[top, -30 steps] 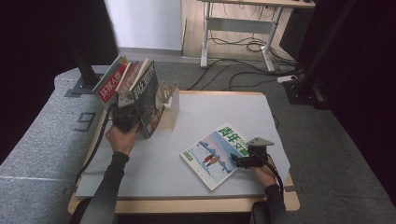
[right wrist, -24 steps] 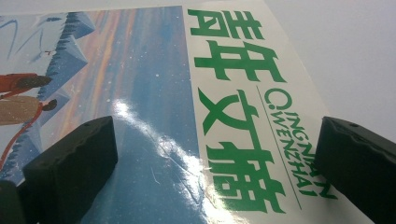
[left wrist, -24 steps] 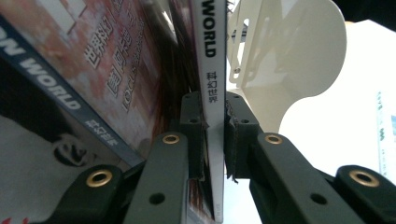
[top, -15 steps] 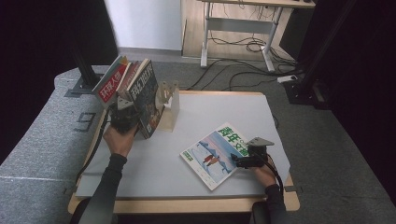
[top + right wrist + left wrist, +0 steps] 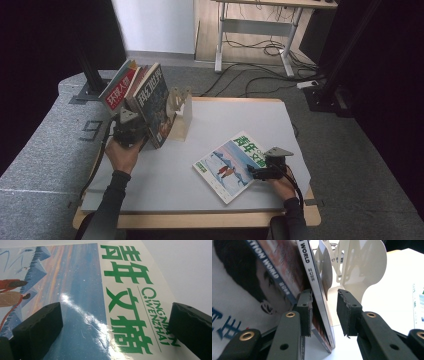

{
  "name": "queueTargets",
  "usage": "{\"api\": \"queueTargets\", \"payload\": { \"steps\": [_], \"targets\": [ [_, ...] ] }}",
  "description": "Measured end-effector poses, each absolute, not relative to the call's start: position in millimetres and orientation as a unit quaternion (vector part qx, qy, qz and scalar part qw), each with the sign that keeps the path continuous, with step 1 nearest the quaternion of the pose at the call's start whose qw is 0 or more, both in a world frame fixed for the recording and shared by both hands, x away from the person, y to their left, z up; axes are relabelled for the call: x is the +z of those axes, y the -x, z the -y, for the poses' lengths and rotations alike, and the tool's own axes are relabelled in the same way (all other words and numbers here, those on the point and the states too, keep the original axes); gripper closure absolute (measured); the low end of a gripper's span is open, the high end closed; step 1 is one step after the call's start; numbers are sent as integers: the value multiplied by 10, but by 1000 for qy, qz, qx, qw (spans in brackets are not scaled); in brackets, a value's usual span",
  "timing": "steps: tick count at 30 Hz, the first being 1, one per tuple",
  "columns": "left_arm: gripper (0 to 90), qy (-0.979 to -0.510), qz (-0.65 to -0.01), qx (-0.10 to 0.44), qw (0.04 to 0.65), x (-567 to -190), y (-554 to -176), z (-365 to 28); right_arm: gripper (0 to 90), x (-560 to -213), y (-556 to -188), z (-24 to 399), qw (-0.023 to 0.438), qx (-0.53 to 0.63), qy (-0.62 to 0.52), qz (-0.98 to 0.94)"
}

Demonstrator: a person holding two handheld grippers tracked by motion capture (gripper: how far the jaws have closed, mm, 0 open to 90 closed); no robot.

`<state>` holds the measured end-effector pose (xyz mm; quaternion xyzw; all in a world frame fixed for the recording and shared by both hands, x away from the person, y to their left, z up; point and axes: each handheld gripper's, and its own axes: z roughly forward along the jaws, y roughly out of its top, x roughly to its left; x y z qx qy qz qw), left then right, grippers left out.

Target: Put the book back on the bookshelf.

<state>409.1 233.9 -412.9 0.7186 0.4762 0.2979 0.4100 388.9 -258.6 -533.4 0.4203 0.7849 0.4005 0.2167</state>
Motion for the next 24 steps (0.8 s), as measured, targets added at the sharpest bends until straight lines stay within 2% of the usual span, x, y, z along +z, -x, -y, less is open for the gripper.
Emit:
{"api": "queueTargets", "payload": {
  "steps": [13, 20, 24],
  "targets": [
    [574, -726, -460, 294, 418, -4168, -3923, -2346, 0, -5334, -3888, 2585, 217, 400, -421, -785],
    [482, -747, -437, 262, 426, -4212, -3865, -2286, 0, -5334, -3887, 2585, 217, 401, -421, -785],
    [390, -763, -415, 239, 433, -4247, -3820, -2226, 0, -5334, -3887, 2585, 217, 401, -420, -785]
  ]
}}
